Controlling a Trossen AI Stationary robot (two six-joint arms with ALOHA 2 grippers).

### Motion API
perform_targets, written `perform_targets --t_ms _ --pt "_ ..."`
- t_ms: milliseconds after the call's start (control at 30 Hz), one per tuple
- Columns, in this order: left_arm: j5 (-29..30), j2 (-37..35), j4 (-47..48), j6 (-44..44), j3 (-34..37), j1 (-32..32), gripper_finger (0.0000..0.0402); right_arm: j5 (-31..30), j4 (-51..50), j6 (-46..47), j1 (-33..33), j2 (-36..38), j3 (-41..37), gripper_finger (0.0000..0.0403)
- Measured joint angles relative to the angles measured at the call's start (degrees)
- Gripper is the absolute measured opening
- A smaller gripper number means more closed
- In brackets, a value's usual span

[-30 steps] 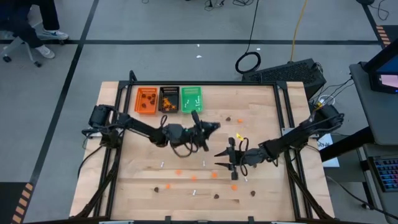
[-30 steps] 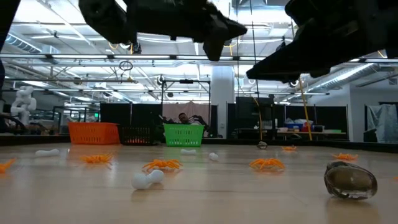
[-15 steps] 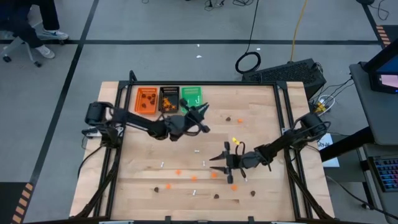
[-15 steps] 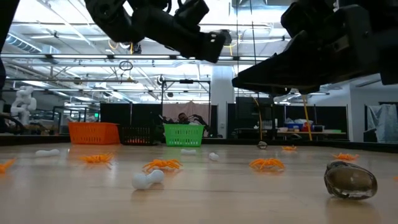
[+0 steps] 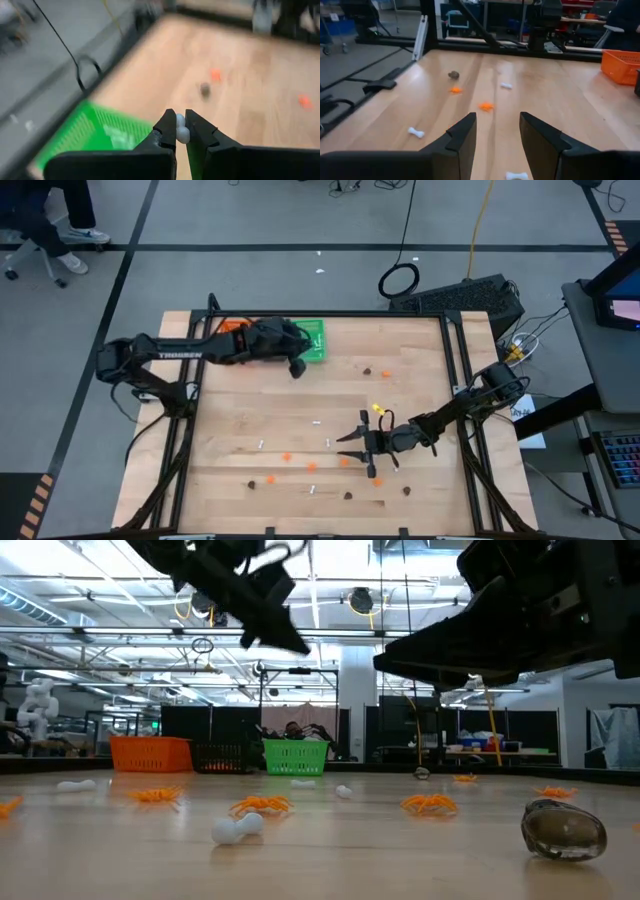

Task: Sort Halloween decoration
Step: Put the white bone toy into the green bin

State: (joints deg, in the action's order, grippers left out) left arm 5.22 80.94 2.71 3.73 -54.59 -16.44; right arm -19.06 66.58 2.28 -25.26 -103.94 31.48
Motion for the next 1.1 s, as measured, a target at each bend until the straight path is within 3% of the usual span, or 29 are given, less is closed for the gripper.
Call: perform_targets --t_ms 300,567,700,833,1100 --pt "-8.64 3.26 8.82 -1.25 0.04 -2.99 0.0013 -0.15 0.78 0.23 0.02 0.02 0.0 0.0137" --pt "-7.84 4.67 5.85 -11.44 0.01 -7.26 0.0013 -0.28 0.89 -0.12 0.13 0.02 0.0 0.0137" --pt "-3.21 6.16 3.17 -20.13 0.0 -8.47 0.0013 -0.3 0.74 0.0 0.14 0.02 0.0 0.0137" --pt "-2.61 8.86 1.22 -27.4 0.0 -8.28 0.0013 -0.36 0.45 0.01 0.15 0.02 0.0 0.0137" --pt "-3.18 13.27 -0.46 -30.08 0.0 -8.57 0.0013 -0.49 0.36 0.01 0.15 0.02 0.0 0.0137"
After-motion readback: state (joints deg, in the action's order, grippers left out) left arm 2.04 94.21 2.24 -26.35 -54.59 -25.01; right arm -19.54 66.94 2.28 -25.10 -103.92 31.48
